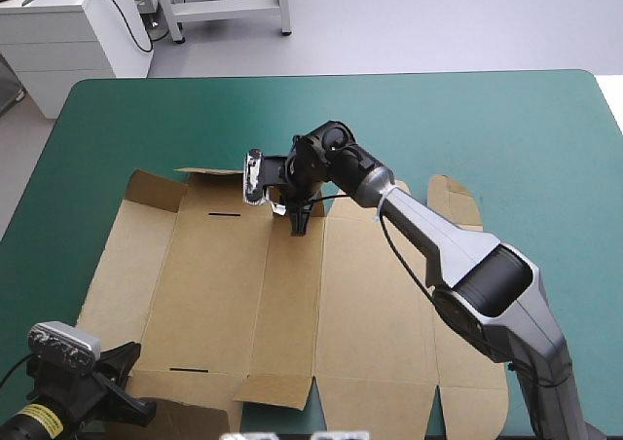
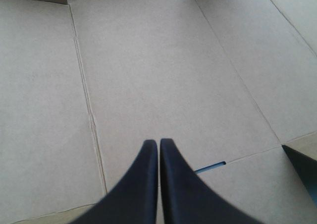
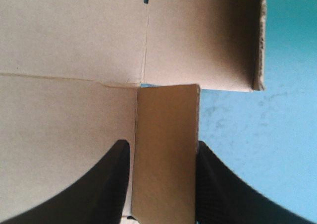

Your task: Fold the box

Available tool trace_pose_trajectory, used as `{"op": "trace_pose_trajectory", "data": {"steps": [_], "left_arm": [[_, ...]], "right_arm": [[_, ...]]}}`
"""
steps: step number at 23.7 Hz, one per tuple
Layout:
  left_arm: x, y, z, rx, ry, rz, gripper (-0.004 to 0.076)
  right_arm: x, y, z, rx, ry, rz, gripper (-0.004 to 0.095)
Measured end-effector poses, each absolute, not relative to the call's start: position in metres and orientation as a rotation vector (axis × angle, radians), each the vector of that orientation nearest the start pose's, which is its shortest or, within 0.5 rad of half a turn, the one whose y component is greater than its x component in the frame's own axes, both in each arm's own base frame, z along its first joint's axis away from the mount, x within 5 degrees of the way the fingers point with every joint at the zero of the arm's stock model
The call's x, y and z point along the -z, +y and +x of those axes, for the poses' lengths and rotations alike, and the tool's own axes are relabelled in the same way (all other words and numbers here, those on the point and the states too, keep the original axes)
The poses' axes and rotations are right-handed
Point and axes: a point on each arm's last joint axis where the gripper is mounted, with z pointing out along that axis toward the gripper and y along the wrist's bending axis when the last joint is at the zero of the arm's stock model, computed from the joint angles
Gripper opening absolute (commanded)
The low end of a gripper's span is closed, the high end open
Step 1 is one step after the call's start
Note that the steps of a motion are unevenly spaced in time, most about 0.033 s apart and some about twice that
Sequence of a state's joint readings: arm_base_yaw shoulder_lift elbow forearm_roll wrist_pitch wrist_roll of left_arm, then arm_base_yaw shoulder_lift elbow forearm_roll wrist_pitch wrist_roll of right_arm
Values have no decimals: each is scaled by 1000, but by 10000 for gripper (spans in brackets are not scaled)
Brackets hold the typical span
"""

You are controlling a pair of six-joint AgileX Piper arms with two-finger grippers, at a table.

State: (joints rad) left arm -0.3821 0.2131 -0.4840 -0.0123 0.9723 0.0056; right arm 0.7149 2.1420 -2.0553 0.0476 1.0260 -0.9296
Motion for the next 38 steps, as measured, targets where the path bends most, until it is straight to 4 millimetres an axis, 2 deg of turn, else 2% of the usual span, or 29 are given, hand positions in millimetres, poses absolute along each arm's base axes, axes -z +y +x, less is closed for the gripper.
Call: {"op": "trace_pose_trajectory", "data": {"steps": [3,6,10,14,15,16,18,23,26,27,28,29,30,31,33,35,37,38], "left_arm": [[-276,-13,31,228,2153,421,-8],[-277,-13,31,228,2152,421,-8],[-277,-13,31,228,2152,421,-8],[-277,-13,31,228,2152,421,-8],[-277,-13,31,228,2152,421,-8],[-277,-13,31,228,2152,421,-8],[-277,-13,31,231,2153,415,-8],[-277,-13,31,221,2152,407,-8],[-277,-11,32,218,2162,351,-8],[-277,-11,33,214,2165,345,-8],[-277,-12,37,214,2170,340,-8],[-278,-13,39,214,2176,338,-8],[-282,-14,44,196,2189,337,-8],[-286,-14,48,185,2196,333,-8],[-309,-16,63,123,2199,342,-8],[-337,-20,80,86,2195,338,-8],[-360,-25,97,65,2252,317,-8],[-367,-28,105,45,2281,314,-8]], "right_arm": [[-290,314,361,59,1781,-1905,372],[-309,306,355,103,1783,-1890,372],[-349,286,342,181,1792,-1812,371],[-385,265,331,264,1857,-1650,368],[-402,250,327,295,1896,-1550,364],[-410,241,326,297,1925,-1496,333],[-430,212,322,284,2028,-1322,302],[-458,151,322,256,2154,-991,210],[-471,95,305,151,2238,-750,168],[-473,87,299,142,2246,-719,163],[-466,68,287,131,2297,-658,163],[-463,60,282,134,2318,-631,163],[-451,46,269,129,2373,-589,164],[-446,42,263,116,2396,-576,163],[-419,29,239,64,2472,-524,163],[-399,22,222,22,2509,-474,159],[-375,14,208,5,2563,-420,159],[-369,10,203,1,2564,-386,159]]}}
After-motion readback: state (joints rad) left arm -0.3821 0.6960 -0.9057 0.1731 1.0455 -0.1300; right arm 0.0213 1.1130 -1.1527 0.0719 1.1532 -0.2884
